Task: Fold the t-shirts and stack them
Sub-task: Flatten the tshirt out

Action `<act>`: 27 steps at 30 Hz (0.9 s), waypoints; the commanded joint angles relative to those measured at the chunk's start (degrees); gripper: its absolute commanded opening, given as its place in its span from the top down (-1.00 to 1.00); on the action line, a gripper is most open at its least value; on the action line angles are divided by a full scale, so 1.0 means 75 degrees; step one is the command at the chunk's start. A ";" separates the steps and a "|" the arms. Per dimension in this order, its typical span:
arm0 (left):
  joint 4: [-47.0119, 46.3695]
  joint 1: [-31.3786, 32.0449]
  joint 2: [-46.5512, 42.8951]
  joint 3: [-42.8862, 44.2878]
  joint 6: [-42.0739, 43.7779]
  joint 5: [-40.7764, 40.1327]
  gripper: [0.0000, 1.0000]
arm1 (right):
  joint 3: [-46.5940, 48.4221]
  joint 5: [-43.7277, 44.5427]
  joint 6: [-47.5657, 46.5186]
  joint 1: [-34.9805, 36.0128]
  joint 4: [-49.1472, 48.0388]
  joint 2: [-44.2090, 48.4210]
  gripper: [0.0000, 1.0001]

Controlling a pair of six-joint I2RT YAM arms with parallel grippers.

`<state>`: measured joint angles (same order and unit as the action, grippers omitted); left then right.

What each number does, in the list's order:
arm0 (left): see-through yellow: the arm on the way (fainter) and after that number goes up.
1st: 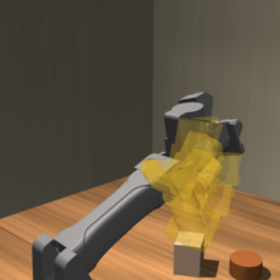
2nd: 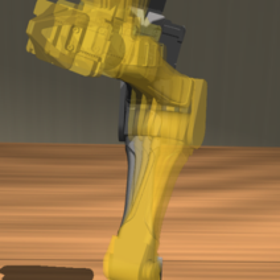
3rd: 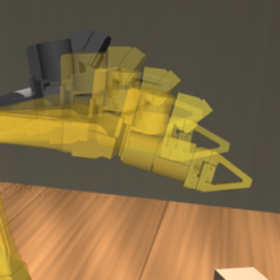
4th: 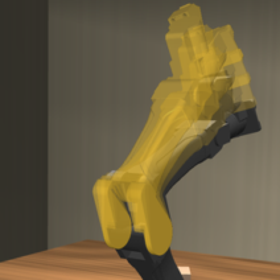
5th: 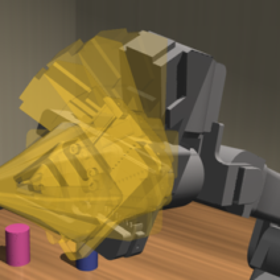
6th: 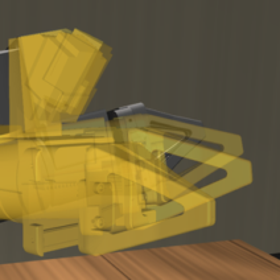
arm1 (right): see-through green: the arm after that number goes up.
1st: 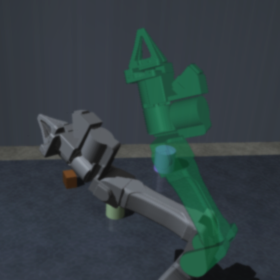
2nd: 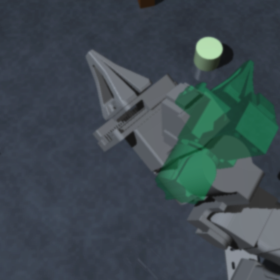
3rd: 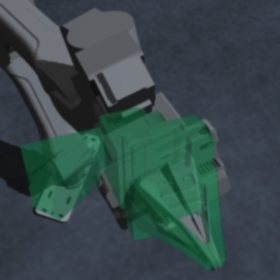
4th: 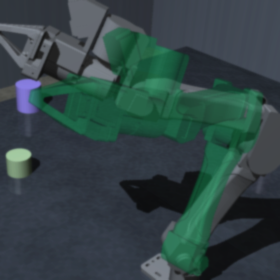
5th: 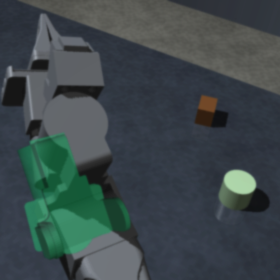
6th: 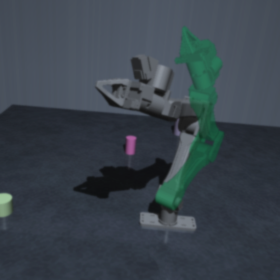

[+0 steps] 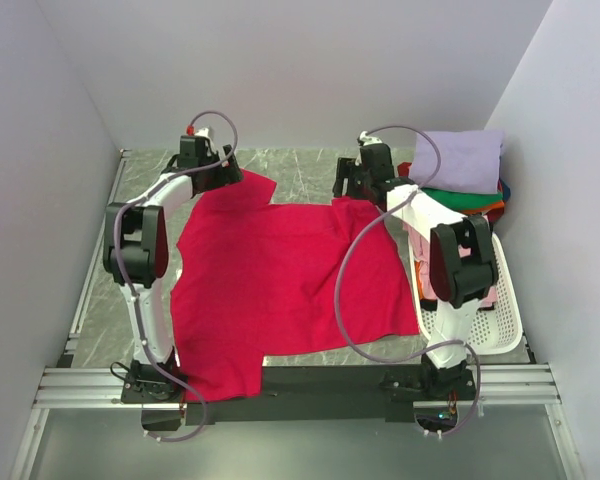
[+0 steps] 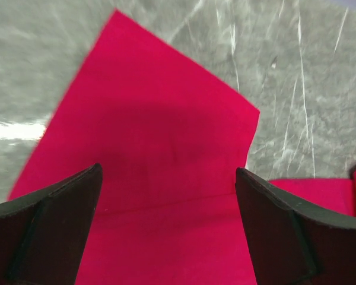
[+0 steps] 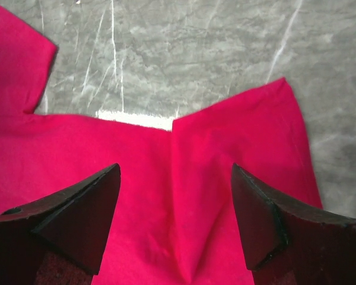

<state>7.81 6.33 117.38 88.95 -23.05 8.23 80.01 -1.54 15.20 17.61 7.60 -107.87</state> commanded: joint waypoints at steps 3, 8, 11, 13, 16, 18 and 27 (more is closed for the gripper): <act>0.0329 -0.0012 0.0450 0.0901 -0.0442 0.0906 -0.99 | 0.0793 -0.0298 0.0199 -0.0074 0.0182 -0.0429 -0.62; 0.0330 -0.0093 0.0965 0.1125 -0.0863 0.1433 -0.99 | 0.0747 -0.0392 0.0305 -0.0086 0.0113 -0.0570 -0.61; 0.0341 -0.0117 0.1211 0.1241 -0.0923 0.1493 -0.99 | 0.0583 -0.0427 0.0352 -0.0086 0.0030 -0.0488 -0.61; 0.0457 -0.0106 0.1340 0.1312 -0.0865 0.1295 -0.99 | 0.0430 -0.0451 0.0375 -0.0097 -0.0040 -0.0371 -0.61; 0.0749 -0.0105 0.1435 0.1464 -0.0725 0.0779 -0.99 | 0.0196 -0.0521 0.0422 -0.0086 -0.0180 -0.0160 -0.61; 0.0973 -0.0105 0.1563 0.1652 -0.0654 0.0252 -0.99 | -0.0014 -0.0614 0.0457 -0.0086 -0.0274 0.0038 -0.61; 0.1337 -0.0574 0.2138 0.2366 -0.0677 -0.0299 -0.99 | -0.0625 -0.0627 0.0528 -0.0062 -0.0485 0.0836 -0.59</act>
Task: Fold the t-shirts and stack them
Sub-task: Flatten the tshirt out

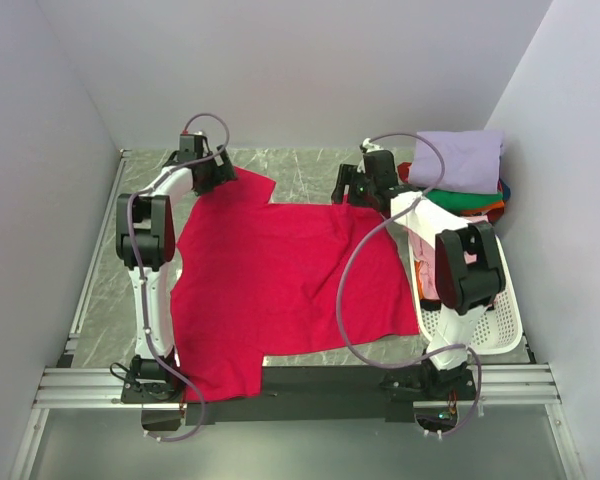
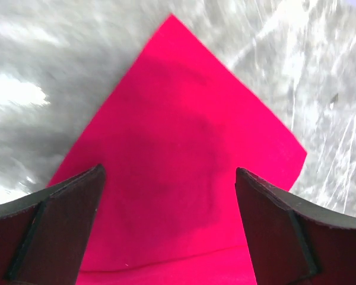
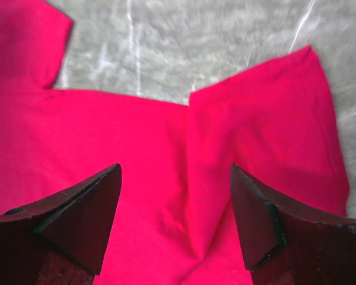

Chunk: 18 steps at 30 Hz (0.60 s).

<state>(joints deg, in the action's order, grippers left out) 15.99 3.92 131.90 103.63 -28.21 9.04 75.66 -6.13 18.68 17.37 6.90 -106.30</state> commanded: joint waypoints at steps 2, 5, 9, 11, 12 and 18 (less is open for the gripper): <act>0.0270 -0.0277 0.0320 0.0595 0.0081 -0.0443 -0.99 | -0.0010 0.0055 0.0041 -0.0042 -0.0345 0.0615 -0.59; 0.0167 -0.0242 0.0251 0.0481 0.0175 -0.0642 -0.99 | 0.0154 0.0301 -0.0029 -0.0042 -0.0240 0.0416 -0.60; -0.0422 -0.0031 -0.0254 0.0009 0.0479 -0.1402 -0.99 | 0.0563 0.0501 -0.0134 -0.0054 -0.0065 -0.0075 -0.59; 0.0034 -0.0007 -0.0126 0.0452 0.0620 -0.1812 -0.99 | 0.0774 0.0548 -0.0170 -0.0054 0.0076 -0.0240 -0.59; 0.0245 -0.0007 -0.0102 0.0560 0.0620 -0.1965 -0.99 | 0.0822 0.0560 -0.0170 -0.0054 0.0100 -0.0345 -0.59; -0.0632 0.0577 -0.1449 -0.0482 0.1158 -0.3347 -0.99 | 0.1045 0.0794 -0.0170 -0.0077 0.0229 -0.0591 -0.59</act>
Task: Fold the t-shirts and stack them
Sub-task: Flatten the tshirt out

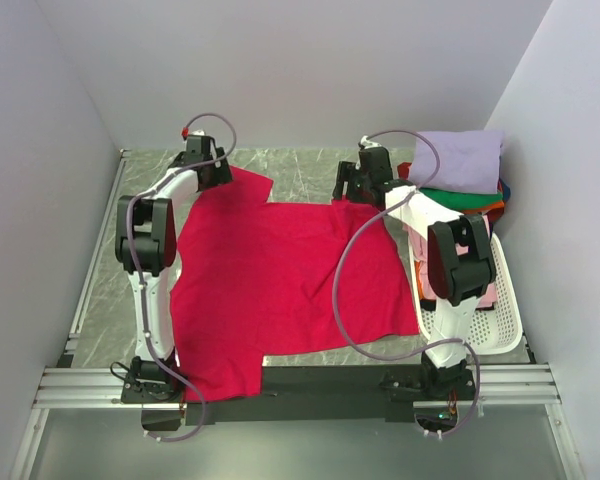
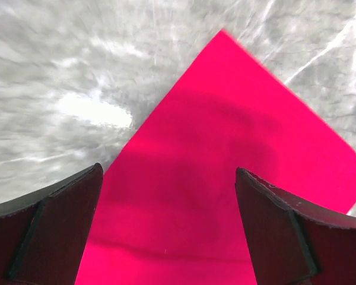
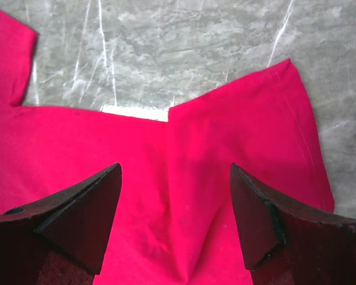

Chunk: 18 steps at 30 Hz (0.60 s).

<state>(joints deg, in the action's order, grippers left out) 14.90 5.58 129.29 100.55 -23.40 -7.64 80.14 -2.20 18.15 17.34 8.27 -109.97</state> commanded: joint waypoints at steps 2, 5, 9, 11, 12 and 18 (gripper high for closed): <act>-0.0300 0.0707 -0.1056 0.0208 0.0939 -0.1557 -0.99 | 0.0483 0.0269 -0.0042 -0.0098 0.0092 -0.0161 -0.60; -0.0053 0.1024 -0.0740 0.0548 0.1233 -0.1923 -0.99 | 0.0378 0.0223 0.0017 -0.0121 -0.0013 -0.0138 -0.59; 0.0402 0.1422 -0.0213 0.1041 0.1385 -0.2155 -0.87 | 0.0459 0.0258 0.0041 -0.0168 0.0022 -0.0243 -0.59; 0.0708 0.1622 0.0208 0.1543 0.1467 -0.2356 -0.78 | 0.0460 0.0223 0.0029 -0.0191 0.0046 -0.0231 -0.59; 0.0872 0.1669 0.0338 0.1697 0.1491 -0.2426 -0.76 | 0.0436 0.0223 0.0029 -0.0191 0.0022 -0.0197 -0.59; 0.1154 0.1728 0.0538 0.1804 0.1503 -0.2240 -0.66 | 0.0225 0.0129 0.0052 -0.0250 -0.0107 -0.0044 -0.59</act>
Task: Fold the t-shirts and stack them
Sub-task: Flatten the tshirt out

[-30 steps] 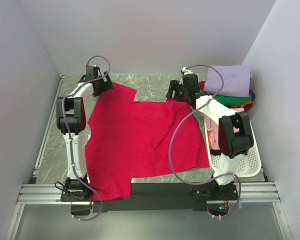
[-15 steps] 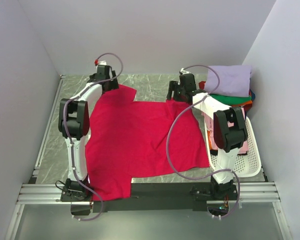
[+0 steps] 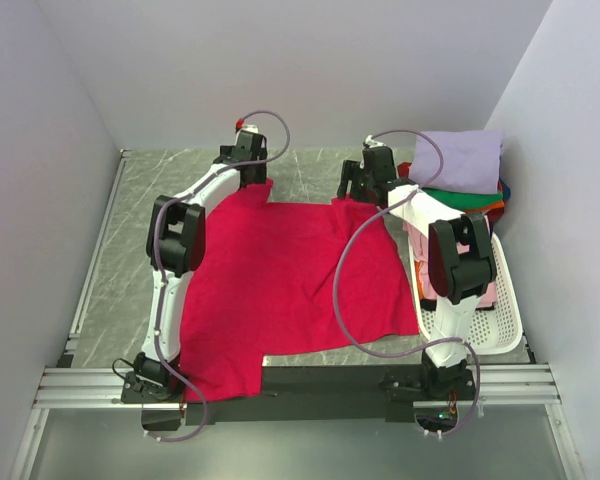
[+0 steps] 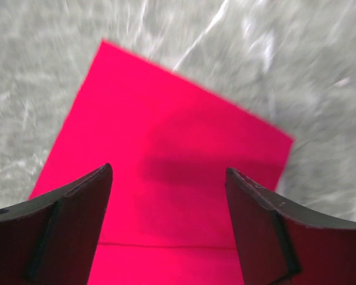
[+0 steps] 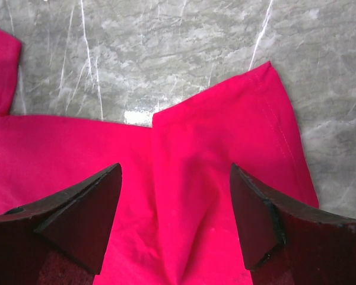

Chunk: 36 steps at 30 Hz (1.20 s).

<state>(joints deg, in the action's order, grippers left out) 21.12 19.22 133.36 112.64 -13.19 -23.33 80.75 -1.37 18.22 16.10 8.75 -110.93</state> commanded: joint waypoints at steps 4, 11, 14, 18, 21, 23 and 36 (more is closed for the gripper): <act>0.0593 -0.0114 0.0229 0.0251 0.0025 0.0099 -0.58 | -0.0032 -0.0087 0.0090 -0.0084 -0.0311 0.0178 -0.59; 0.1097 -0.0371 0.0734 0.0649 -0.0280 0.0614 -0.38 | -0.0371 -0.0169 0.0079 -0.0072 -0.0405 0.0482 -0.59; 0.1144 -0.0500 0.0804 0.0684 -0.0304 0.0720 -0.32 | -0.0582 -0.0181 0.0067 -0.0084 -0.0464 0.0705 -0.58; 0.1261 -0.0606 0.0968 0.0871 -0.0268 0.0685 -0.19 | -0.0911 -0.0263 0.0114 -0.0072 -0.0546 0.1103 -0.58; 0.1449 -0.0793 0.1202 0.1094 -0.0292 0.0779 -0.11 | -0.1168 -0.0275 0.0102 -0.0072 -0.0593 0.1396 -0.57; 0.1507 -0.0910 0.1320 0.1153 -0.0292 0.0872 -0.07 | -0.1367 -0.0263 0.0102 -0.0072 -0.0628 0.1665 -0.57; 0.1976 -0.1496 0.1799 0.1937 -0.0292 0.1071 0.99 | -0.1708 -0.0169 -0.0003 0.0010 -0.0558 0.2440 -0.57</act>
<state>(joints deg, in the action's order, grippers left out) 32.32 10.31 143.55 124.33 -15.77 -16.27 68.84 -3.03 18.57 15.88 6.15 -95.35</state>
